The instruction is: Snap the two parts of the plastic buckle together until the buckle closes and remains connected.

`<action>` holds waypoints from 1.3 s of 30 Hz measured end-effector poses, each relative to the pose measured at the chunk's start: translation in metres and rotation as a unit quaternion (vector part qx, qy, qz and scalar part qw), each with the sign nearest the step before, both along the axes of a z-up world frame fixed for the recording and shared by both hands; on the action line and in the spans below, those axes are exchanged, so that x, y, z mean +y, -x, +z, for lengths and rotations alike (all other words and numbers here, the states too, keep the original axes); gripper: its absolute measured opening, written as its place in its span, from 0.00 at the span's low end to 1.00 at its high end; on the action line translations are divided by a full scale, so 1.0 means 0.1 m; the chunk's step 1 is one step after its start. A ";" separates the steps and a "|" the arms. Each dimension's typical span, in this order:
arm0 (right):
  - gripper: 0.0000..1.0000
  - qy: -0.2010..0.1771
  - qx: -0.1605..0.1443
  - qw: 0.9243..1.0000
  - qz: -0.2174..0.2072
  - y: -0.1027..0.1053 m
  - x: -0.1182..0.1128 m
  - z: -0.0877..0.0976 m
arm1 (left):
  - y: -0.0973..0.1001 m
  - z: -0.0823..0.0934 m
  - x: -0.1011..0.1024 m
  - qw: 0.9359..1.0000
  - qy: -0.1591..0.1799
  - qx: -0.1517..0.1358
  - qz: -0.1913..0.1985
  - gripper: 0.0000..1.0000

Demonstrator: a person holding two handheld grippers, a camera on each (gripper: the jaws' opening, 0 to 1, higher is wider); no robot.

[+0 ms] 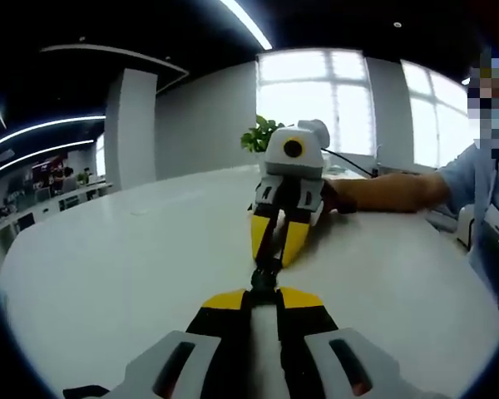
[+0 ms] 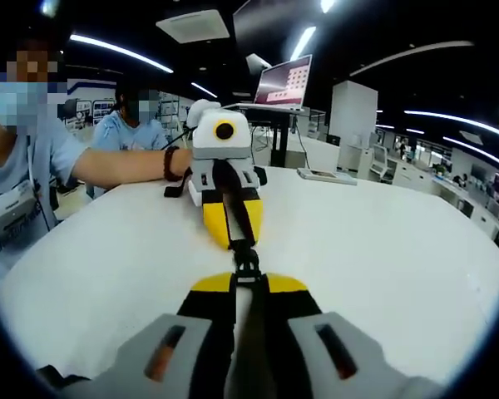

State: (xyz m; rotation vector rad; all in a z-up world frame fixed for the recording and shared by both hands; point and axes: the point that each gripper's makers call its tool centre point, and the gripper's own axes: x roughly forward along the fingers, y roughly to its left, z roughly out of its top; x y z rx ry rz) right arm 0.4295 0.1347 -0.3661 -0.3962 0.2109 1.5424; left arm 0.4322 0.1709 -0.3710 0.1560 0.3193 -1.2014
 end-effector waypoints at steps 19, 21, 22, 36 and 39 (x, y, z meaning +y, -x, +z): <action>0.12 0.000 0.005 1.000 0.011 -0.02 0.01 0.00 | 0.02 0.00 0.03 1.000 -0.002 -0.003 -0.011 0.18; 0.12 0.000 0.004 1.000 0.013 0.00 0.01 0.00 | 0.01 0.00 0.03 1.000 -0.002 -0.004 -0.015 0.18; 0.12 0.000 0.004 1.000 0.013 0.00 0.01 0.00 | 0.04 -0.01 0.02 1.000 -0.002 -0.004 -0.018 0.18; 0.12 -0.001 0.002 1.000 0.029 0.10 0.05 -0.01 | 0.15 -0.03 -0.03 1.000 -0.001 0.000 -0.030 0.13; 0.12 -0.001 0.001 1.000 0.031 0.09 0.05 -0.01 | 0.16 -0.04 -0.03 0.999 -0.002 0.000 -0.034 0.13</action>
